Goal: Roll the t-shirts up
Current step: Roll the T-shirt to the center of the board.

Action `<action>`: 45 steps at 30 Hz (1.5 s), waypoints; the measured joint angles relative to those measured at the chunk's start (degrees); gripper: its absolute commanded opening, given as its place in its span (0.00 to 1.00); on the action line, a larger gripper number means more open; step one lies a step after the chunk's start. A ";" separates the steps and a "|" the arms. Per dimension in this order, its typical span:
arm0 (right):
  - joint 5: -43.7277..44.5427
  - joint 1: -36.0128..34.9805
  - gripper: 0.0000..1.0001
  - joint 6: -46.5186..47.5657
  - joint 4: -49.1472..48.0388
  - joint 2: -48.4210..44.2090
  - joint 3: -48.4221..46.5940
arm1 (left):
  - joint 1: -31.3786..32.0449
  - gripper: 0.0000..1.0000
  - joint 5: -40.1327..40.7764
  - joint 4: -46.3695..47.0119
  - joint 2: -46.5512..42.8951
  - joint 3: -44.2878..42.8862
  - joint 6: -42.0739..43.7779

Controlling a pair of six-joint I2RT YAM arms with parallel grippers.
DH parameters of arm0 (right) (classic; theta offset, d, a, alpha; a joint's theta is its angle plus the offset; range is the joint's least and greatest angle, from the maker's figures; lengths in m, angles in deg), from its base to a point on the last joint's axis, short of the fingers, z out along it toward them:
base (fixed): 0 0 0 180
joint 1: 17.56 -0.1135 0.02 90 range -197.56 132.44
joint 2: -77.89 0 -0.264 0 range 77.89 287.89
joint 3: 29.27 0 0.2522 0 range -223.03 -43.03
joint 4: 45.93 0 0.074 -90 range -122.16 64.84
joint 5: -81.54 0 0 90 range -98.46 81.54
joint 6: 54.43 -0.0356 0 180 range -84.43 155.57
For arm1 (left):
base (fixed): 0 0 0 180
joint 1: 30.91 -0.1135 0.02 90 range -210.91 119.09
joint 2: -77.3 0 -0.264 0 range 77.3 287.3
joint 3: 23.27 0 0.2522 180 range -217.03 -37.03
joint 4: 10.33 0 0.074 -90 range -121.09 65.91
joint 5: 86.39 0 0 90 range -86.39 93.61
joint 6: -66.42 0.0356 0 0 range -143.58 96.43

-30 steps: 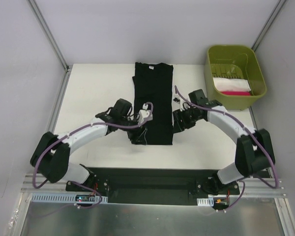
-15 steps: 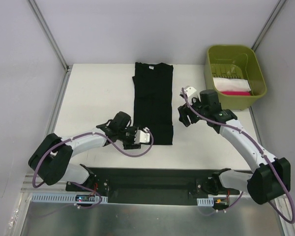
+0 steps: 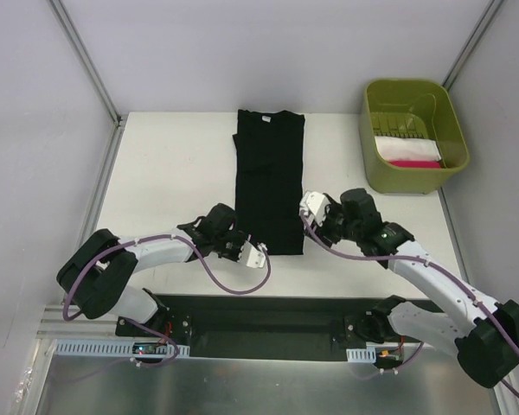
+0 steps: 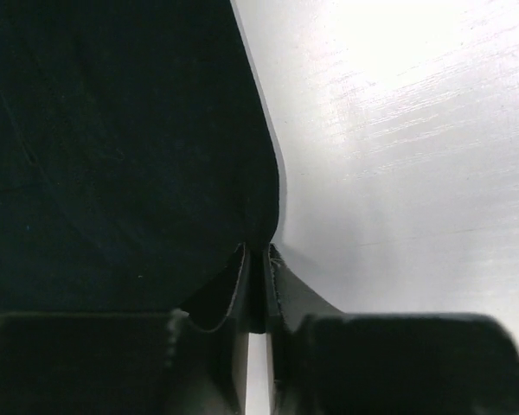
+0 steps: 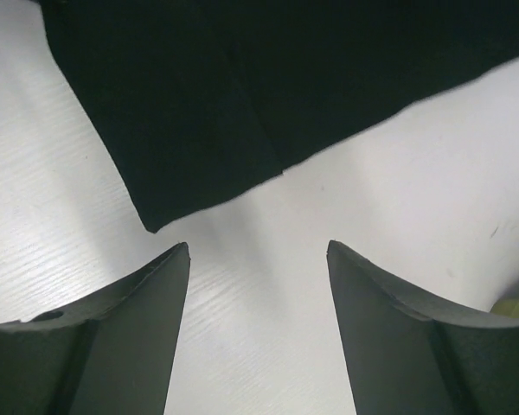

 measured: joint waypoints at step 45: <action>6.45 -20.11 0.10 15.80 -27.39 20.76 11.50 | -15.56 0.57 -28.74 -29.77 8.41 -20.98 -29.92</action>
